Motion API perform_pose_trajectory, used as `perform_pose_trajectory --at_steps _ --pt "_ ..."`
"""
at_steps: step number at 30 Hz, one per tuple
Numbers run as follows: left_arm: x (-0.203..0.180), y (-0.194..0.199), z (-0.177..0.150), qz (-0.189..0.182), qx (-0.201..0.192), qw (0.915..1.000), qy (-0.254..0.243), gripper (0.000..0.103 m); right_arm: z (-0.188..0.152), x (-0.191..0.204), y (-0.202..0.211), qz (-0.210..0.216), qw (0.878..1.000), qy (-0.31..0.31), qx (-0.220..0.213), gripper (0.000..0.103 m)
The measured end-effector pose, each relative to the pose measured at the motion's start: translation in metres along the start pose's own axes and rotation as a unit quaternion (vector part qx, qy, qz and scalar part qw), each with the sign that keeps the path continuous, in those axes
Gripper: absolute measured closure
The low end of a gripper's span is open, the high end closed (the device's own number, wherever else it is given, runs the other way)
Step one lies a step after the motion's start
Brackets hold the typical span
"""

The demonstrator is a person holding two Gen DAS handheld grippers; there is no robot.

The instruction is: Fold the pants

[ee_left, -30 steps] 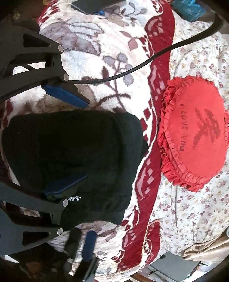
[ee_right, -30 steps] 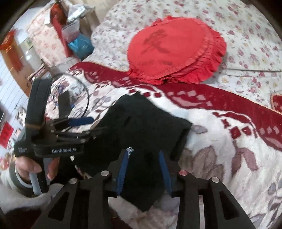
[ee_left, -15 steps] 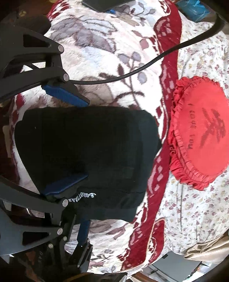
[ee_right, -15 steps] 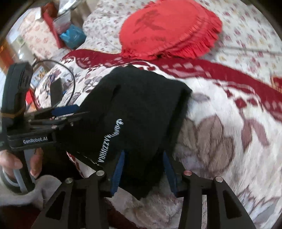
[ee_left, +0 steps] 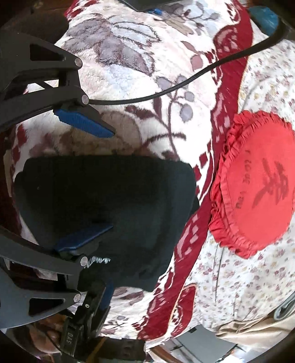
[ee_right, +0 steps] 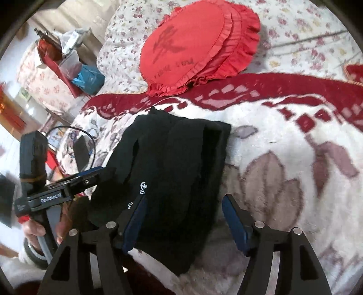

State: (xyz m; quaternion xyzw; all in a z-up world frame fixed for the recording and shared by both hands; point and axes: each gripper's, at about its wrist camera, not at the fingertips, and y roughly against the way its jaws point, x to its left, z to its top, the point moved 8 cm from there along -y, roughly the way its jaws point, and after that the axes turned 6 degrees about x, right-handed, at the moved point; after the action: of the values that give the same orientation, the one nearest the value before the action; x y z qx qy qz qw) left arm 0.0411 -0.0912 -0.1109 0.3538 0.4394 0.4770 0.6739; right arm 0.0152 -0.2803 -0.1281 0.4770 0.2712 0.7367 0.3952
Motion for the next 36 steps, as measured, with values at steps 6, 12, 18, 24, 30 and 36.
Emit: perform_pose_trajectory --at_steps 6,12,18,24,30,36 --pt "0.003 -0.018 0.002 -0.043 0.014 0.9988 0.021 0.018 0.010 0.000 -0.015 0.034 0.999 0.004 -0.014 0.033" --pt "0.003 -0.030 0.006 -0.069 0.010 0.9966 0.045 0.010 0.015 0.002 -0.021 0.046 0.999 0.002 -0.027 0.045" --pt "-0.021 -0.019 0.006 -0.082 0.005 0.9966 -0.008 0.053 0.025 0.022 -0.009 0.064 0.997 0.016 -0.036 0.071" --pt "-0.019 0.024 0.040 -0.074 -0.044 0.9954 -0.041 0.063 0.069 0.057 0.010 0.087 0.993 0.054 -0.067 0.071" --pt "0.007 0.023 0.092 -0.056 -0.056 0.9964 -0.031 0.062 0.118 0.053 -0.016 0.058 0.994 0.046 -0.074 0.071" --pt "0.049 -0.036 0.097 0.007 -0.009 0.9999 0.012 0.031 0.116 0.008 -0.068 -0.045 0.999 0.013 -0.018 0.058"
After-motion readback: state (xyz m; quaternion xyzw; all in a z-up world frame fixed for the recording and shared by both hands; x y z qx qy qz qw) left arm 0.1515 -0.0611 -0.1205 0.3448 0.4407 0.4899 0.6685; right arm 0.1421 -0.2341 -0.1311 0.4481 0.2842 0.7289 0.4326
